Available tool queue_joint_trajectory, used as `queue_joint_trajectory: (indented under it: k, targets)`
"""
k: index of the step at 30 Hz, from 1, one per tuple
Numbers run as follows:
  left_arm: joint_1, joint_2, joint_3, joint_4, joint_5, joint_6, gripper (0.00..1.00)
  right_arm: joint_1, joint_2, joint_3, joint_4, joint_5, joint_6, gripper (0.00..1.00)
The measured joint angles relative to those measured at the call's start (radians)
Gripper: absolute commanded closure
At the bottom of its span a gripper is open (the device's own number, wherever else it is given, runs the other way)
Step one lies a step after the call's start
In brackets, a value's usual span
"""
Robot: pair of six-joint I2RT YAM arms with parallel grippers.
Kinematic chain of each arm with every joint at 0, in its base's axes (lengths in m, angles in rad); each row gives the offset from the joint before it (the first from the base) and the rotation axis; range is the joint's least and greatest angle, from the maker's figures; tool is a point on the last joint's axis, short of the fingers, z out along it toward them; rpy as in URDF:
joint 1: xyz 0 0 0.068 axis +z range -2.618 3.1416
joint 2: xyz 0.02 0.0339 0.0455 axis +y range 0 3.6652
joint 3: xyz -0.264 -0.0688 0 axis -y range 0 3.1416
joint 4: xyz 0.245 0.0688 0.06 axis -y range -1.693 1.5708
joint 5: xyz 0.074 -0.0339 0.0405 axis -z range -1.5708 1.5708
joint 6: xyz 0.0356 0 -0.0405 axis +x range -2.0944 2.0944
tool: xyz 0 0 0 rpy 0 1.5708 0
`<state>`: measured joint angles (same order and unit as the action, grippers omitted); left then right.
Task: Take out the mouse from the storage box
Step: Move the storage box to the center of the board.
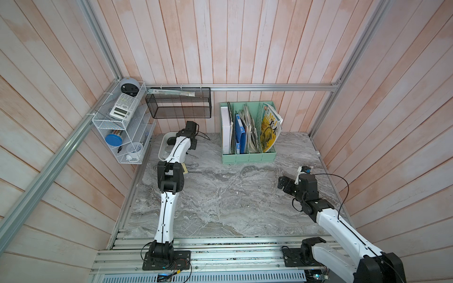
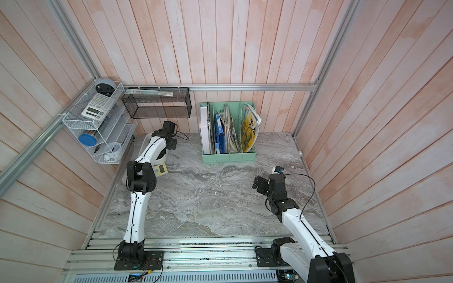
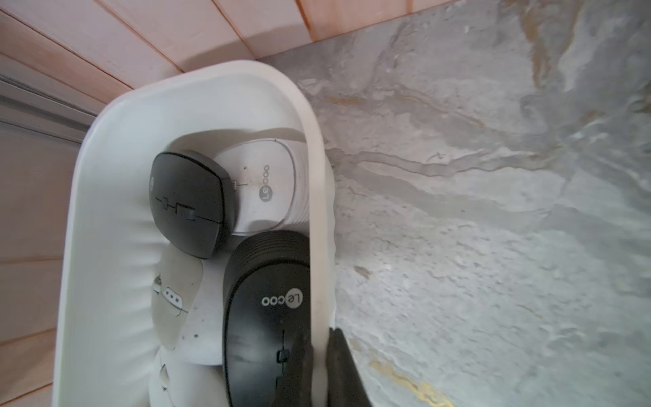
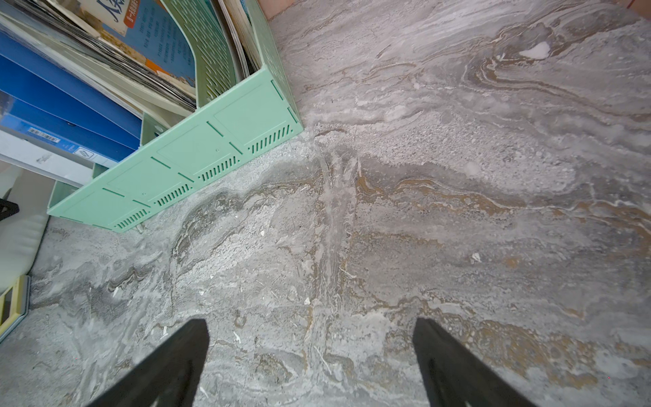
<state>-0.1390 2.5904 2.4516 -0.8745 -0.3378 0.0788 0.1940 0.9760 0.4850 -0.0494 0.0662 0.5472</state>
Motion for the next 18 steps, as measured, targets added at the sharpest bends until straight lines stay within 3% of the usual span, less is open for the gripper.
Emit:
queue_joint_trajectory:
  k: [14, 18]
  targets:
    - [-0.133, 0.000, 0.002, -0.001, -0.003, -0.028, 1.00, 0.000, -0.016, 0.000, -0.004, 0.011, 0.000, 0.02]
    - [-0.145, -0.035, -0.071, 0.041, -0.001, -0.070, 1.00, 0.000, -0.019, 0.000, -0.004, 0.014, 0.000, 0.02]
